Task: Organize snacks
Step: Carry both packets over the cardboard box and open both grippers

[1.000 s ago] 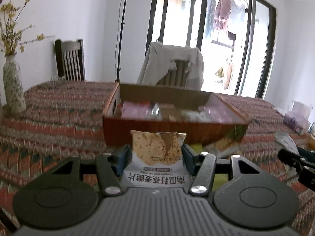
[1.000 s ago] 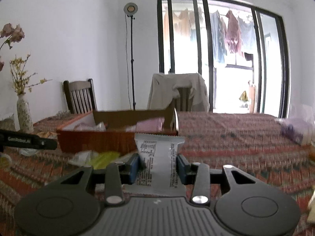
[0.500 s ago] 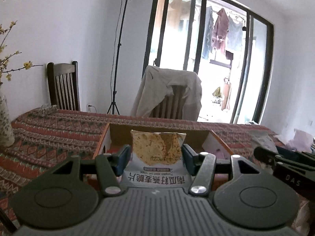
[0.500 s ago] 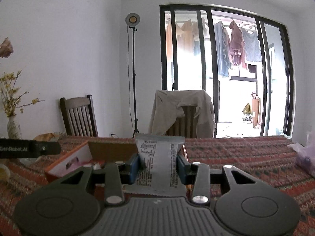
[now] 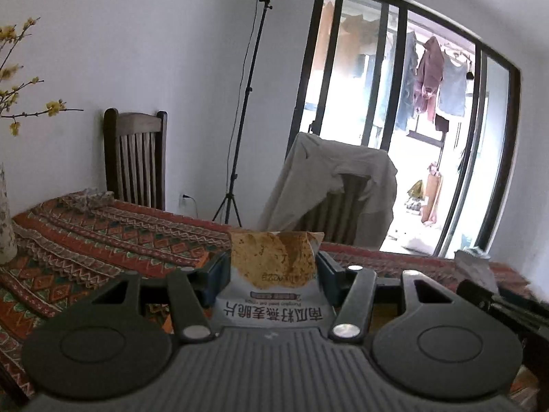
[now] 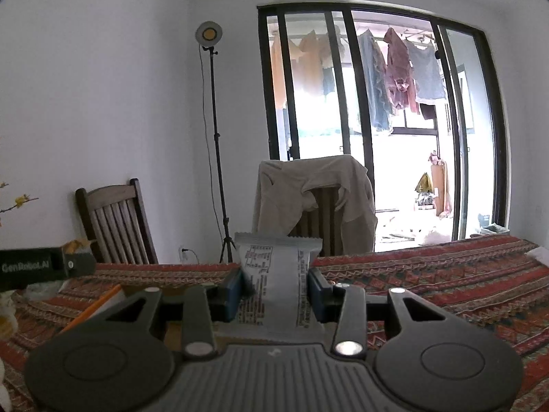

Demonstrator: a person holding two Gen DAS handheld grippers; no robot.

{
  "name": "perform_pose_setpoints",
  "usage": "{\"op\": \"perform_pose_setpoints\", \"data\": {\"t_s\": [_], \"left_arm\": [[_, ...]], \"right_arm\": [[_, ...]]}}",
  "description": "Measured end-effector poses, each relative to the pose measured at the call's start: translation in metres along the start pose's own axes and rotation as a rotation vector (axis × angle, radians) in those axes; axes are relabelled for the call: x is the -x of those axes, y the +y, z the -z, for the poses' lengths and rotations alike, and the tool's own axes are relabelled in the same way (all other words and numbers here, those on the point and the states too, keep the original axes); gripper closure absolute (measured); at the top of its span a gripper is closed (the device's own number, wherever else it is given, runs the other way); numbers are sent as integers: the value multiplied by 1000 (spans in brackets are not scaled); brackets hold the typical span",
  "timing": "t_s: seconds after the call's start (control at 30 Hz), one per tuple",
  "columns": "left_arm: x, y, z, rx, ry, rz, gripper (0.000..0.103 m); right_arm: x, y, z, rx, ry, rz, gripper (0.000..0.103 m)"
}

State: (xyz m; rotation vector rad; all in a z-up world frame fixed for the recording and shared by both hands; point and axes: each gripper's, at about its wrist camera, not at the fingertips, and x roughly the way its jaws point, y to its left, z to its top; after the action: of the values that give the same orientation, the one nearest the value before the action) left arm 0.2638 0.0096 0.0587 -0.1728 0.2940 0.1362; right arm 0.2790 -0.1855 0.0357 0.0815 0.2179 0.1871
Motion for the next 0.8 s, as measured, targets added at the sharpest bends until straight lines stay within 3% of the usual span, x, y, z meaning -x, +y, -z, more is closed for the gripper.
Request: {"op": "perform_pose_setpoints", "data": {"t_s": [0.37,0.47,0.53,0.6,0.8], "left_arm": [[-35,6,25,-52,87,-16,45],[-38,7,29,-50,96,-11,41],[-38,13,30,-25,82,11,12],[-33,17,30,0,48,-7,0],[-27,21,28,26,30,0,0]], "right_arm": [[-22,6,28,47,119,-13,63],[-24,5,31,40,136,4,60],[-22,3,32,30,138,25,39],[-18,1,33,16,126,29,1],[-16,-1,34,16,123,35,0]]}}
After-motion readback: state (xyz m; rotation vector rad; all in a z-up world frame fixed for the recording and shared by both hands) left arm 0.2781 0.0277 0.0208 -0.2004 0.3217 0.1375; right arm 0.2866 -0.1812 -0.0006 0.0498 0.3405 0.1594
